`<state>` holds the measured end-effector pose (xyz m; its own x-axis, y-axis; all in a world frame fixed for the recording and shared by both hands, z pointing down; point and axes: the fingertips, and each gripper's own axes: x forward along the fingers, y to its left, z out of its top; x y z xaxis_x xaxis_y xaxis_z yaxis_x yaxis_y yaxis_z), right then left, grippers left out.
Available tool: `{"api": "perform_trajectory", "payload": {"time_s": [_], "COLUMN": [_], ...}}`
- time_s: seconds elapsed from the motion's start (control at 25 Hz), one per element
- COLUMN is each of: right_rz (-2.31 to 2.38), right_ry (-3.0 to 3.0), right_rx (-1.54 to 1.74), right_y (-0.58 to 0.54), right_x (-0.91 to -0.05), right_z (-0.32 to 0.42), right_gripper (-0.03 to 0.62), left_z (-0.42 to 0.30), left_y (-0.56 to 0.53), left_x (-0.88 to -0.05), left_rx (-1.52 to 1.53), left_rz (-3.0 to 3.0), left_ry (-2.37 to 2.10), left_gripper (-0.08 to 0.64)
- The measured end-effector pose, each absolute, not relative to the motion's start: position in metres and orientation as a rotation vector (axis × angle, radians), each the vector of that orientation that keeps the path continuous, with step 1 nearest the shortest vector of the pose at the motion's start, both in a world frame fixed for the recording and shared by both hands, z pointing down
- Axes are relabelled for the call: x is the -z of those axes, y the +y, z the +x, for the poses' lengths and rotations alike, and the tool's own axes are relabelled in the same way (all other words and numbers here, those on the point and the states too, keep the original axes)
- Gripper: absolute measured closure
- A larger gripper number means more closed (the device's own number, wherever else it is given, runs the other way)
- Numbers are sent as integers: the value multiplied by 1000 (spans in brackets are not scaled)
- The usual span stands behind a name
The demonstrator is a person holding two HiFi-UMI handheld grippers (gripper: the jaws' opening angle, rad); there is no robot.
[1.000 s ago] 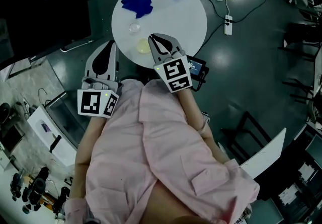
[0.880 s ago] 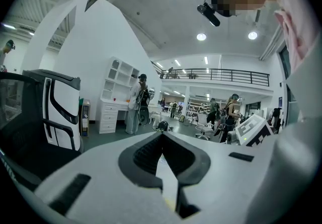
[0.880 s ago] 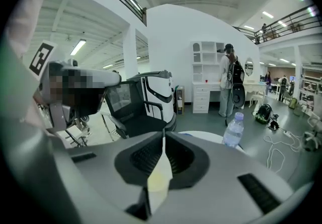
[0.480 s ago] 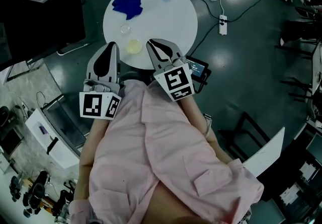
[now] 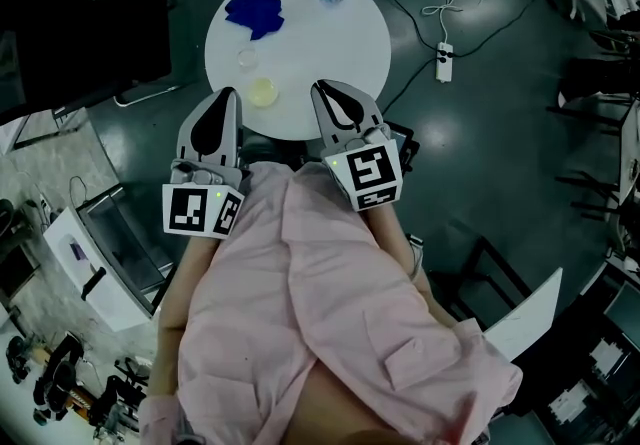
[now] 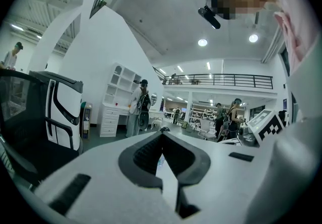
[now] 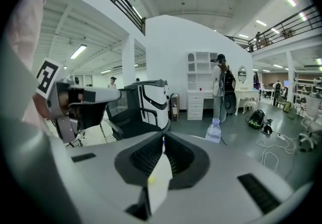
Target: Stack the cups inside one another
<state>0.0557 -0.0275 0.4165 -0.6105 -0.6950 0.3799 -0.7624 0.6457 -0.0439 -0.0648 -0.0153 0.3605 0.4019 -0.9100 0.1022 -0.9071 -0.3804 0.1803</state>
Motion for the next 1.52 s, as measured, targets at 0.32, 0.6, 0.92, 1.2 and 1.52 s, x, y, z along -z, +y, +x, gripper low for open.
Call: {"api": "perform_trajectory", "payload": {"time_s": [0.32,0.6,0.92,1.2,1.52], "right_rz": [1165,1136,1265,1367,1395], "right_ry": [-2526,-2513,-2471,-2418,-2401], "right_rx": [-257,-335,-310,-366,-389], "right_y": [-29,-20,-41,-35,-23], "right_x": [-428,-449,-441,-440,-443], "right_z": [61,52,76,89,92], "right_gripper": [555,555,555,555,555], "left_z": [-59,-54,-24,-14,-4], "left_y": [-13,-13,-46,-53,-46], "left_x": [-372,-404,-395,-391,-395], "left_rx": [-17,-147,-118,-132,-171], "left_rz": [2473,2463,2610,2645,2675], "left_ry": [-1611,-1529,-1385,-1298,-1226], "left_gripper": [551,551,551,551,551]}}
